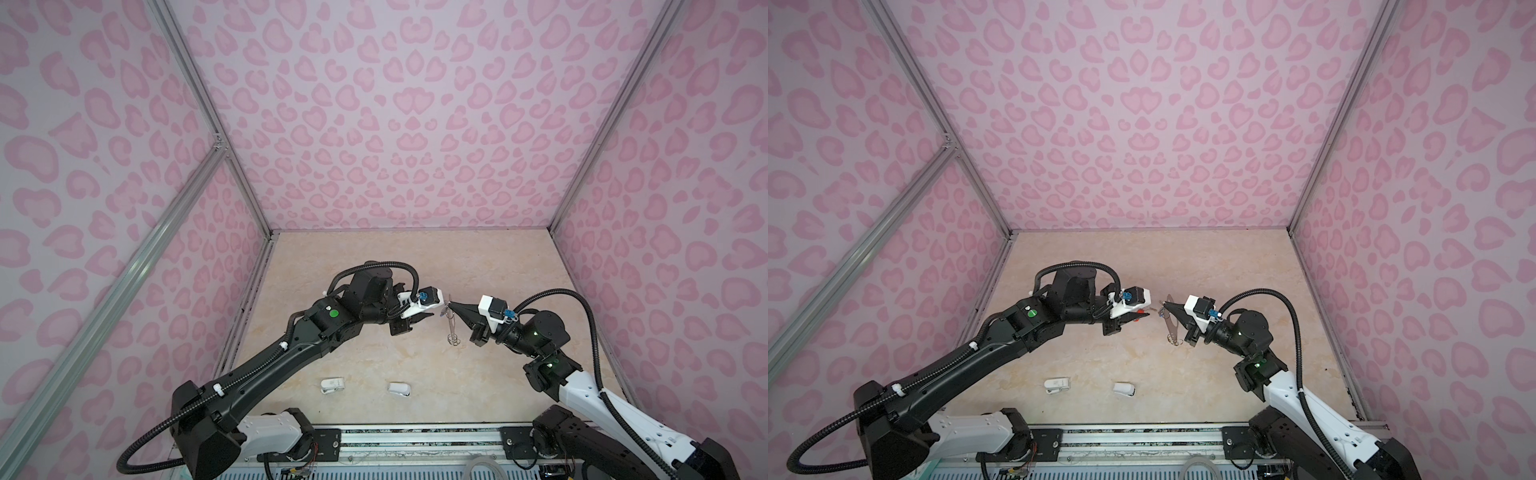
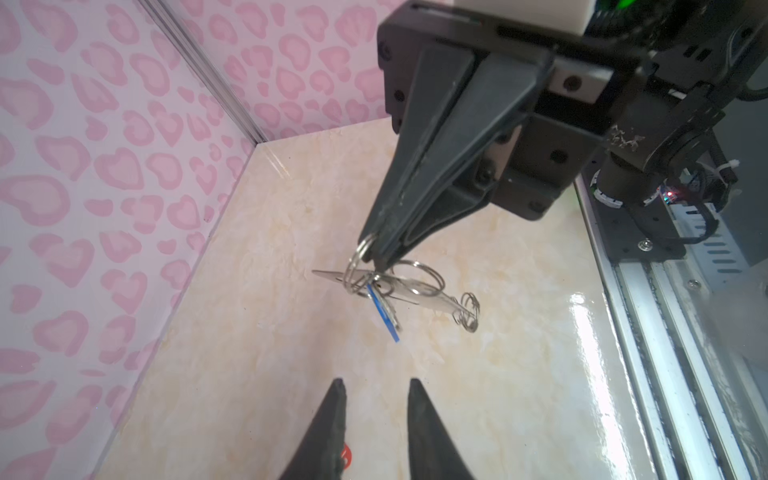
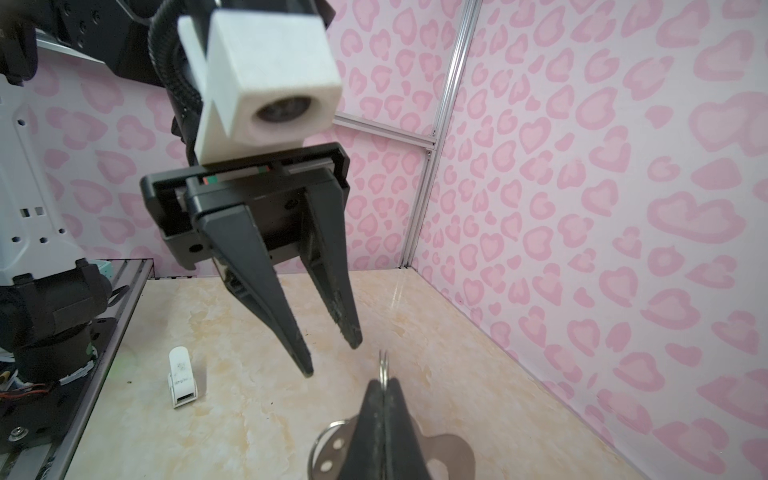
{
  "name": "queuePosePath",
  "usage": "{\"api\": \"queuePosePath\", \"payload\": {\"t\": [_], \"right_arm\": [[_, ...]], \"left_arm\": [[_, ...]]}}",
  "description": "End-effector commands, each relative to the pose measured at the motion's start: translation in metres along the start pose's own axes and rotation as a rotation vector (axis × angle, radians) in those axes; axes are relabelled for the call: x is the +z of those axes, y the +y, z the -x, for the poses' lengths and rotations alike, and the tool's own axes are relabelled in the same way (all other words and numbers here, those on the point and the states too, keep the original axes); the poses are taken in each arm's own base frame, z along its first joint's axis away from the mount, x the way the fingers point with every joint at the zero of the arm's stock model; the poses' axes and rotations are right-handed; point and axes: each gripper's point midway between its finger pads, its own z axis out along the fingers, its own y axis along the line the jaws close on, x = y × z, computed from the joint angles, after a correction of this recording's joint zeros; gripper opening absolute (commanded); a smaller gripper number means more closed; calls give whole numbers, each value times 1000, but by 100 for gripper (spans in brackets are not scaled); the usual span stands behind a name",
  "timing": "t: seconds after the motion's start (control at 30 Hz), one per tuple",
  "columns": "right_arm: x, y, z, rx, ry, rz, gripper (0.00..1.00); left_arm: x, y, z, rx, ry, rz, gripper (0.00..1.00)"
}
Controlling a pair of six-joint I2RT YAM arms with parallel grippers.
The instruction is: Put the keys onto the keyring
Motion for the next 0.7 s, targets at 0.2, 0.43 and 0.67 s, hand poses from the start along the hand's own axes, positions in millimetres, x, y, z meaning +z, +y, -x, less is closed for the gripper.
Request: {"api": "queuePosePath", "payload": {"t": [0.2,0.43,0.67], "right_arm": [[0,7,12,-26,-40,42,0],[0,10,15,-26,-42,62,0],[1,12,14,-21,-42,84,0]], "left_arm": [[1,-3,26,20,-86,-68,27],[6,-5,24,16,-78,-93,25],[9,-5,27,18,-86,-107,22]]}}
